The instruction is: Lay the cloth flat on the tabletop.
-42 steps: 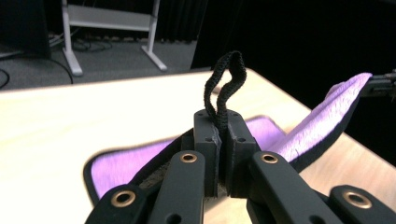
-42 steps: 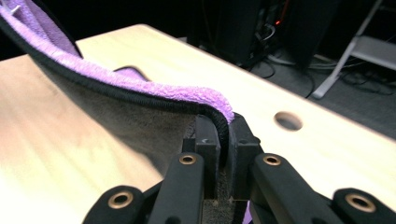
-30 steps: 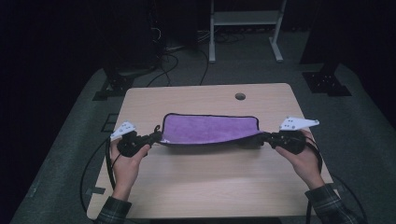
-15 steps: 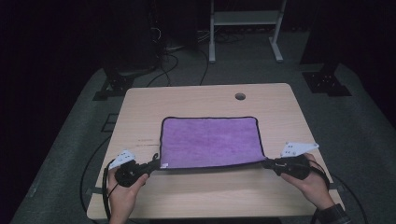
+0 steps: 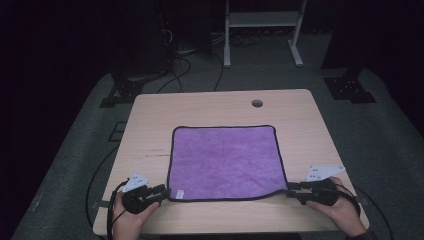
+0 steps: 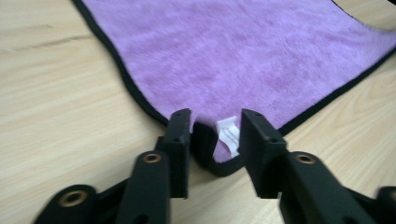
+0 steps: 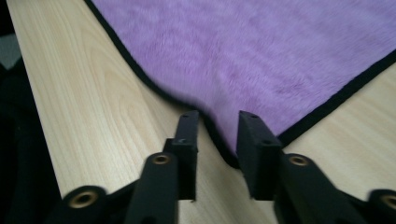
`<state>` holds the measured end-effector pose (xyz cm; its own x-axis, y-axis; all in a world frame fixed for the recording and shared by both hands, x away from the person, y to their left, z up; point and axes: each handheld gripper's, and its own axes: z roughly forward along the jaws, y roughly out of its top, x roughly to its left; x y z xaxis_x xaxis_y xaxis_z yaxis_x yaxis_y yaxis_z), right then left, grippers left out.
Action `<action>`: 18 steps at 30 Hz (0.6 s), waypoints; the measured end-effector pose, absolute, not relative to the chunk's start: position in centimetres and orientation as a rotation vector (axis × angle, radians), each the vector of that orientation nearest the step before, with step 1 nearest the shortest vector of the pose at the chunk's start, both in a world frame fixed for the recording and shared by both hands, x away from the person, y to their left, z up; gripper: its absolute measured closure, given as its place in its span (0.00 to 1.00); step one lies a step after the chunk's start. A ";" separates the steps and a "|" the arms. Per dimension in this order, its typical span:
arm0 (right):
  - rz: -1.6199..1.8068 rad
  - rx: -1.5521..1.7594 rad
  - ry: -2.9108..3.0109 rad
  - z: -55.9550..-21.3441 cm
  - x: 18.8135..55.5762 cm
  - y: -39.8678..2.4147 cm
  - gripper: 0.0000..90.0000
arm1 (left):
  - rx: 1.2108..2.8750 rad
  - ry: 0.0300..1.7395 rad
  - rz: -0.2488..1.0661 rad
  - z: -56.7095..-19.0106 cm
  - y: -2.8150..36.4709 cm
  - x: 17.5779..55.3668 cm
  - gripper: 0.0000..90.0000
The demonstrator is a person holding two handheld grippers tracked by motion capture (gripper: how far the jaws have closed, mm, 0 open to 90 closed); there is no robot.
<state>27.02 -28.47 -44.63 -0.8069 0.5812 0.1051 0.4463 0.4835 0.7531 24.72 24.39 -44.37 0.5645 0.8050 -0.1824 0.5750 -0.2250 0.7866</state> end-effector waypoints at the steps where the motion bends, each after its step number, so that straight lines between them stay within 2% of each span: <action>1: 1.250 0.893 2.556 -44.4 26.9 -28.8 0.71 | 1.922 1.115 0.341 -44.2 24.6 24.7 0.68; 10: 1.249 0.956 2.487 -44.2 28.2 -29.2 0.56 | 1.938 1.066 0.407 -43.2 24.6 26.4 0.64; 18: 1.154 1.071 2.332 -45.3 32.0 -29.6 0.42 | 1.973 1.063 0.442 -44.0 24.5 30.0 0.55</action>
<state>32.01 -29.59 -45.31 -0.6650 0.7459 0.0369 0.4819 0.3909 0.7842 30.00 24.45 -43.96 0.5800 0.8111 -0.0755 0.5184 -0.2960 0.8023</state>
